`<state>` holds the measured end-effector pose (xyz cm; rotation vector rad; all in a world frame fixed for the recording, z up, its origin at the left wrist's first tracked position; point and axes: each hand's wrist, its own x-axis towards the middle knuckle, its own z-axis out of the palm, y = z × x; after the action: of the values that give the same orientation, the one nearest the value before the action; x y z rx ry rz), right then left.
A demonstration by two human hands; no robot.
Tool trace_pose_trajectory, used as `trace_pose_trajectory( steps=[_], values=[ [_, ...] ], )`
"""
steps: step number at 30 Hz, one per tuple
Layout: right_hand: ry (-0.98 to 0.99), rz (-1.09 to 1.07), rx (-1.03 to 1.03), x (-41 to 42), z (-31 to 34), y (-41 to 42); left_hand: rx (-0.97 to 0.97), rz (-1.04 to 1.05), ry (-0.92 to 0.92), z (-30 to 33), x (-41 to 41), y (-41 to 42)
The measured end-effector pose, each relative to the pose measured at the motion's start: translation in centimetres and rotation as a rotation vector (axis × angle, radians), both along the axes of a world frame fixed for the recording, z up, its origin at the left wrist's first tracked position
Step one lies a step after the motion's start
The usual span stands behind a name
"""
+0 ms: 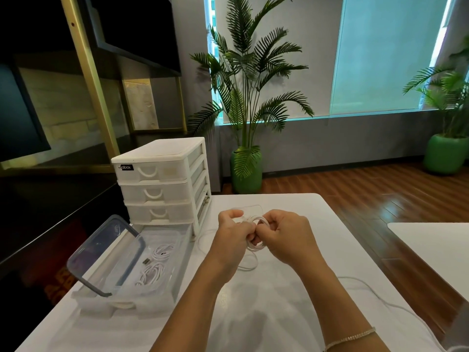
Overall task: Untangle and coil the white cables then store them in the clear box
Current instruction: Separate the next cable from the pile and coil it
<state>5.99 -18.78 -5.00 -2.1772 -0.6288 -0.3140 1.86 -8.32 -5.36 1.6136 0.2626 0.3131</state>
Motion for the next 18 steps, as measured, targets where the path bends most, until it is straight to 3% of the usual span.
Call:
trace_pose_trajectory(
  steps=[5, 11, 13, 18],
  values=[
    [0.078, -0.006, 0.02, 0.4, -0.2, -0.3, 0.173, -0.028, -0.03, -0.5, 0.0, -0.6],
    [0.13, 0.049, 0.122, 0.2, -0.5, 0.0, 0.427, 0.087, -0.009, -0.7, 0.2, -0.3],
    [0.166, 0.092, 0.162, 0.3, -0.4, -0.1, 0.359, 0.113, 0.0, -0.7, 0.5, -0.1],
    [0.155, 0.154, 0.106, 0.3, 0.2, -0.9, -0.112, 0.014, 0.028, -0.8, 0.9, 0.5]
  ],
)
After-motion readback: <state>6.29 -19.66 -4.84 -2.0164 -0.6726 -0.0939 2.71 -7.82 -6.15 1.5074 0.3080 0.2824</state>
